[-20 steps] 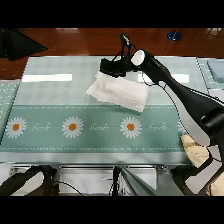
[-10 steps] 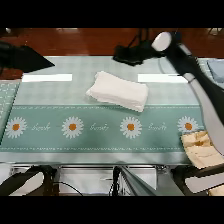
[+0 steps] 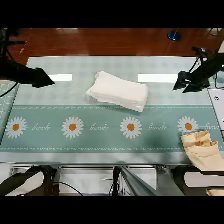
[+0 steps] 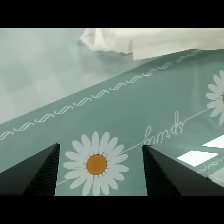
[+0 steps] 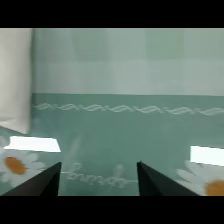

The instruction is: Fold the shirts.

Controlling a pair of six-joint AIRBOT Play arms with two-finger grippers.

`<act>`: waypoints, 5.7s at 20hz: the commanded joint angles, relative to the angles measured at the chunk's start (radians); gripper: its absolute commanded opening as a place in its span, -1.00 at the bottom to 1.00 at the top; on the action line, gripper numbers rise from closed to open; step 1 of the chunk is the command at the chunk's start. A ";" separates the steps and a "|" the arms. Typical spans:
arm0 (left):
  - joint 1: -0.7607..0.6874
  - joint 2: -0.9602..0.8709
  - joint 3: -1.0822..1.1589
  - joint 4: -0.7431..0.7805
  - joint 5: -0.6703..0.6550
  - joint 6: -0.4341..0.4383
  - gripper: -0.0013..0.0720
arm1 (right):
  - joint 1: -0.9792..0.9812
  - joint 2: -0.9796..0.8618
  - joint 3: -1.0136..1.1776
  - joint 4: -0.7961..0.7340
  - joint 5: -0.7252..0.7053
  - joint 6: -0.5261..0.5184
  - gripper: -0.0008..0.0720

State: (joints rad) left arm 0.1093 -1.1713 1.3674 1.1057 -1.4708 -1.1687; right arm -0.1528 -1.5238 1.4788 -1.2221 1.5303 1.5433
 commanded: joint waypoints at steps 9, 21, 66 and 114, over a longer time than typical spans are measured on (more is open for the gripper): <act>0.002 -0.068 -0.021 0.085 0.019 -0.101 0.70 | 0.049 -0.060 -0.397 0.452 -0.540 -0.071 0.64; 0.002 -0.068 -0.021 0.085 0.022 -0.096 0.70 | 0.245 -0.182 -0.377 0.864 -0.589 -0.260 -0.90; -0.027 -0.071 -0.021 0.040 0.057 -0.003 0.69 | -0.911 0.771 -0.927 -1.083 0.237 0.077 -0.51; -0.390 -0.310 -0.019 0.451 0.390 -0.354 0.72 | 0.259 0.050 0.020 -0.280 -0.308 -0.130 0.65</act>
State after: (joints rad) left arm -0.2810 -1.4734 1.3483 1.5558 -1.0851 -1.5204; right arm 0.1101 -1.4750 1.5009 -1.5028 1.1923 1.4265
